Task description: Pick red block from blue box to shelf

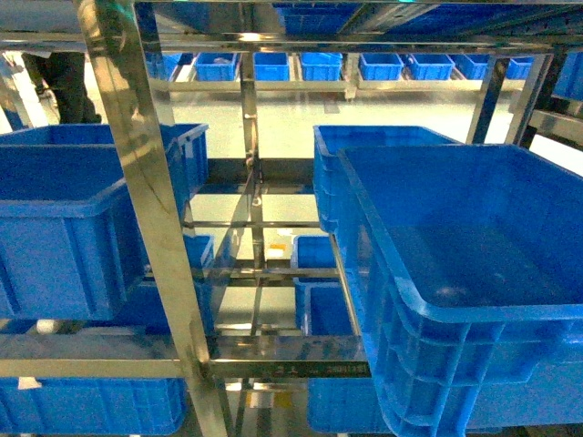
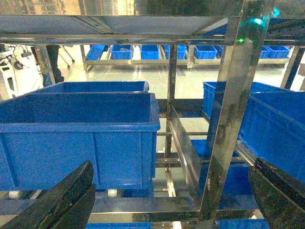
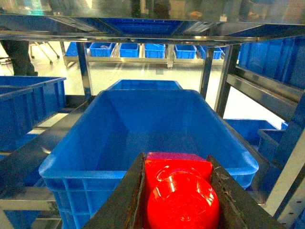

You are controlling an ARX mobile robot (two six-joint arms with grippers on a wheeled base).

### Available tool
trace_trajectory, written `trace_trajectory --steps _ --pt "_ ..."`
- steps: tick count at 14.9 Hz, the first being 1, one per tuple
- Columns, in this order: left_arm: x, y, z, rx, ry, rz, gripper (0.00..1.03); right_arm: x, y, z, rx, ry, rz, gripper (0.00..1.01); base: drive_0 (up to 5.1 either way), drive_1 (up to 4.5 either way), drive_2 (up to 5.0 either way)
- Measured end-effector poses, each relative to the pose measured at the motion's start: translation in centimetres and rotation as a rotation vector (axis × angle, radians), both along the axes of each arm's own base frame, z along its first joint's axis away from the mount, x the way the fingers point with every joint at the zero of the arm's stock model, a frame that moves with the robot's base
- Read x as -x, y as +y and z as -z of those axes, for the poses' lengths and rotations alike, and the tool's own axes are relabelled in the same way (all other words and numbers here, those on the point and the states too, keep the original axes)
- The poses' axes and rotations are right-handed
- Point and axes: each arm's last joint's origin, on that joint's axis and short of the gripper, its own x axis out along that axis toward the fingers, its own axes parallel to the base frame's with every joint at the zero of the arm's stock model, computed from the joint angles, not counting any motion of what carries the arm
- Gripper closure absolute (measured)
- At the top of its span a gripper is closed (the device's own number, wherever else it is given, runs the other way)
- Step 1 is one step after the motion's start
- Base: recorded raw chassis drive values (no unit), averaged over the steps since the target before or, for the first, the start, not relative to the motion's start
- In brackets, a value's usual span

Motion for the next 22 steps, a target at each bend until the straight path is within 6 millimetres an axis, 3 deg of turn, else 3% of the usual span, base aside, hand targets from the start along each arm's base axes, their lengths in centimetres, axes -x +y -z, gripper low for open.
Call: trace_trajectory --steps 2,3,4,6,10,13,15,17,18,20,21,22 --pt "0.0 0.0 0.0 0.000 0.000 0.000 0.05 0.0 0.0 0.0 0.000 0.000 0.000 0.74 0.0 0.00 0.0" --pt "0.0 0.0 0.0 0.000 0.000 0.000 0.05 0.0 0.1 0.3 0.036 0.105 0.048 0.74 0.0 0.00 0.0" --pt "0.0 0.0 0.0 0.000 0.000 0.001 0.05 -0.9 0.4 0.1 0.092 0.216 0.076 0.74 0.0 0.00 0.0" --pt "0.0 0.0 0.0 0.000 0.000 0.000 0.05 -2.7 0.6 -0.8 0.094 0.214 0.063 0.74 0.0 0.00 0.0" --pt "0.0 0.0 0.0 0.000 0.000 0.000 0.05 -9.5 1.3 -1.8 0.027 0.203 -0.055 0.74 0.0 0.00 0.0" --pt "0.0 0.0 0.0 0.000 0.000 0.000 0.05 -17.1 2.6 -0.2 0.017 0.251 -0.050 0.73 0.0 0.00 0.0" --pt "0.0 0.0 0.0 0.000 0.000 0.000 0.05 -20.0 3.2 2.2 0.044 0.314 -0.013 0.51 0.0 0.00 0.0" --pt "0.0 0.0 0.0 0.000 0.000 0.000 0.05 -19.7 3.5 3.0 0.052 0.323 0.004 0.35 0.0 0.00 0.0" --pt "0.0 0.0 0.0 0.000 0.000 0.000 0.05 -18.7 3.7 2.3 0.050 0.270 0.009 0.26 0.0 0.00 0.0" --pt "0.0 0.0 0.0 0.000 0.000 0.000 0.05 -14.9 3.8 0.1 0.064 0.153 0.022 0.02 0.0 0.00 0.0" --pt "0.0 0.0 0.0 0.000 0.000 0.000 0.05 -13.2 3.6 0.1 0.055 0.093 0.014 0.04 0.0 0.00 0.0" --pt "0.0 0.0 0.0 0.000 0.000 0.000 0.05 -11.9 3.4 0.4 0.033 0.042 -0.004 0.13 0.0 0.00 0.0"
